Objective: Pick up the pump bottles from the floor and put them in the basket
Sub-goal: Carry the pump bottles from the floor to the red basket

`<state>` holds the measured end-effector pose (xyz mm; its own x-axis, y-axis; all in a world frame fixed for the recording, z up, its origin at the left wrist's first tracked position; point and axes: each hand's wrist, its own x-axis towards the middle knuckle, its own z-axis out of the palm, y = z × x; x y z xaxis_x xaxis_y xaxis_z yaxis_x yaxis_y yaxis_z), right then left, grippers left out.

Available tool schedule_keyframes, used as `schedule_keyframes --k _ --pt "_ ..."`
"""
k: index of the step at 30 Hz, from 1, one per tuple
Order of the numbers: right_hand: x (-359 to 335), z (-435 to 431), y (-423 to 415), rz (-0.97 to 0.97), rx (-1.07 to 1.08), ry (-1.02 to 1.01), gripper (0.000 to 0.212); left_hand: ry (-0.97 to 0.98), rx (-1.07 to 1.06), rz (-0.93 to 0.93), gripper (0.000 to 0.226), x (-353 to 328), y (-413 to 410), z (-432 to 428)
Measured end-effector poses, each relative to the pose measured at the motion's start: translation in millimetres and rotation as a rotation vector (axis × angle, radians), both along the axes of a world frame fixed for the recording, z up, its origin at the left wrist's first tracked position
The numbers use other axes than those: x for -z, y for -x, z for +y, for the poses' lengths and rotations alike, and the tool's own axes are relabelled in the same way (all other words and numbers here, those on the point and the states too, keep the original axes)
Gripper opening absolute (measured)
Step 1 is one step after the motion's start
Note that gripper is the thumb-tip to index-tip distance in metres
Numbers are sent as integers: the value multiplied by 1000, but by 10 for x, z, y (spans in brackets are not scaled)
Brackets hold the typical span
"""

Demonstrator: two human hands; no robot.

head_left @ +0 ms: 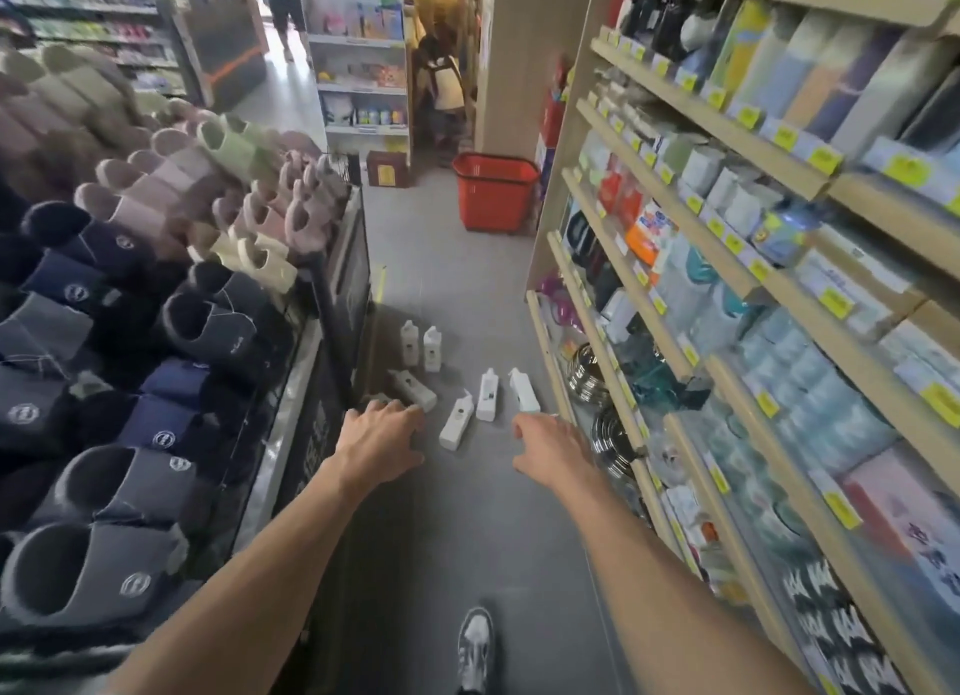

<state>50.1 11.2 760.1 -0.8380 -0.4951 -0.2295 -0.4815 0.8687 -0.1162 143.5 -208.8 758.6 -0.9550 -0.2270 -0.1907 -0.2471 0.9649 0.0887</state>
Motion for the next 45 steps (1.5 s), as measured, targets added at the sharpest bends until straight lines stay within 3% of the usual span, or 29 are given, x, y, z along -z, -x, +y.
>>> schedule_keyframes --k 15,25,32,36,45 --pt "198 -630 2531 -25 -20 -42 38 -2 -69 -77 45 121 2201 -777" --pt "391 -1290 3824 -41 -6 -40 34 9 -4 -47 41 352 3616 -1295" --pt "569 -1650 4543 -83 43 -13 36 -7 18 -102 50 508 4464 -1697" --pt "714 -1788 4938 -113 46 -25 33 -24 49 -155 60 715 4899 -1827" --pt "1630 -2087 5889 -109 30 -58 30 -24 63 -118 47 1680 5861 -2026"
